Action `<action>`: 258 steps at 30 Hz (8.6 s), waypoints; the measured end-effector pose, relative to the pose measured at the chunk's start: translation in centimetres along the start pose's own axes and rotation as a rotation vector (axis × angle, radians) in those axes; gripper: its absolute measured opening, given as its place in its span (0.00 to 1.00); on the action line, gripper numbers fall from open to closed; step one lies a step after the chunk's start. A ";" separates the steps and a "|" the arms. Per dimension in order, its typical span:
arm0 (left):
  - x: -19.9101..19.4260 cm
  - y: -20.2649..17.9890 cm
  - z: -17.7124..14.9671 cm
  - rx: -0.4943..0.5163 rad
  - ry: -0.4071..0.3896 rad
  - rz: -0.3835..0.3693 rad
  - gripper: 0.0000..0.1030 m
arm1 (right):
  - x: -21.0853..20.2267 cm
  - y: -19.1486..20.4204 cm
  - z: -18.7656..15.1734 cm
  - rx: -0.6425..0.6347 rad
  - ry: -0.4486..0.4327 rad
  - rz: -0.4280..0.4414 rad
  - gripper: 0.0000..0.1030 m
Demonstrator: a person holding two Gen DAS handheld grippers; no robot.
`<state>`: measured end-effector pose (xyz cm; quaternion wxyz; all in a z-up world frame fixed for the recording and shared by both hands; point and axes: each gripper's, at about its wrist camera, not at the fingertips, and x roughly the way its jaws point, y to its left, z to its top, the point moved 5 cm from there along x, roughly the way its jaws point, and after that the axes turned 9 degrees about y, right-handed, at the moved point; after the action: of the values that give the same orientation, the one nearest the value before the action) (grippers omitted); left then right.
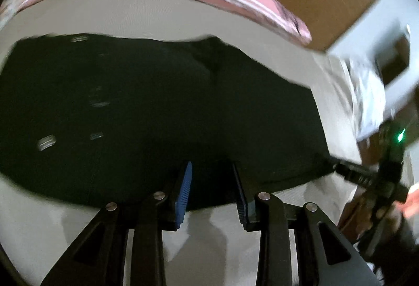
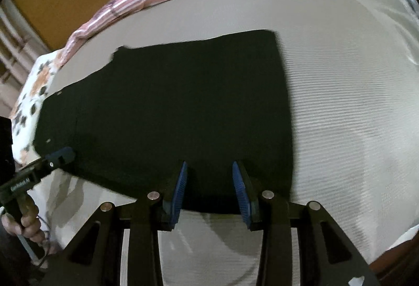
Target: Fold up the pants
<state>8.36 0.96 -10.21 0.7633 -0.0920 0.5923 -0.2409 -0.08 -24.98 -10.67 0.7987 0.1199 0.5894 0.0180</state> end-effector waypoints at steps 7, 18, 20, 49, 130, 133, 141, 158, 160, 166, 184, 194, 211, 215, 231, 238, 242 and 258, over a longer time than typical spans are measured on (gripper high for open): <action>-6.9 9.2 -1.3 -0.271 -0.127 0.030 0.36 | 1.6 5.4 0.1 -0.080 0.031 0.073 0.34; -7.4 18.3 -4.3 -0.633 -0.149 -0.090 0.51 | 3.8 12.0 0.8 -0.150 0.083 0.165 0.42; -6.6 18.8 -4.6 -0.671 -0.143 -0.137 0.51 | 3.8 12.5 0.9 -0.150 0.083 0.183 0.43; -11.1 9.7 4.8 -0.335 -0.341 -0.174 0.22 | 0.3 7.2 3.7 0.030 -0.026 0.212 0.45; 6.8 -8.9 3.3 0.220 0.073 0.052 0.54 | -2.9 -10.8 5.4 0.284 -0.084 0.265 0.35; 6.8 -8.9 2.7 0.239 0.065 0.056 0.54 | -4.5 -10.6 4.1 0.274 -0.080 0.277 0.35; 6.1 -9.0 2.0 0.264 0.090 0.046 0.54 | -6.6 -8.1 1.7 0.196 -0.091 0.209 0.09; 4.5 -8.1 2.2 0.278 0.086 0.028 0.54 | -6.0 -9.1 0.9 0.226 -0.059 0.131 0.20; 3.6 -7.9 3.9 0.269 0.031 0.041 0.54 | -7.4 -9.1 1.6 0.218 -0.107 0.107 0.20; 4.2 -8.2 8.7 0.239 -0.025 0.066 0.54 | -8.8 -8.1 5.8 0.188 -0.200 0.118 0.19; 11.3 -6.5 12.6 0.180 0.074 0.086 0.64 | -2.0 -9.6 9.7 0.219 -0.094 0.071 0.12; 10.3 -6.5 10.5 0.168 0.062 0.125 0.64 | -2.0 -9.8 8.7 0.233 -0.084 0.079 0.13; 7.9 -6.7 3.6 0.180 0.043 0.211 0.64 | -3.6 -8.2 2.9 0.211 -0.092 0.060 0.17; 7.6 -6.9 2.5 0.182 0.034 0.220 0.64 | -4.1 -8.1 2.1 0.204 -0.102 0.064 0.20; 7.0 -7.3 0.7 0.200 -0.009 0.279 0.64 | -5.0 -7.4 0.2 0.152 -0.130 0.033 0.26; 7.1 -7.7 0.7 0.212 -0.018 0.311 0.64 | -5.1 -6.7 0.3 0.107 -0.115 0.030 0.34; 6.9 -7.8 0.7 0.217 -0.020 0.318 0.64 | -5.7 -6.2 0.1 0.075 -0.106 0.034 0.39; 6.1 -4.9 2.6 -0.006 0.112 -0.111 0.64 | -4.1 -12.6 0.4 0.288 -0.049 0.326 0.55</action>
<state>10.71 -6.55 -12.69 0.7141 -0.1134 0.6288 -0.2860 -2.32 -37.98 -9.43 0.7740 0.3269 0.5390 0.0595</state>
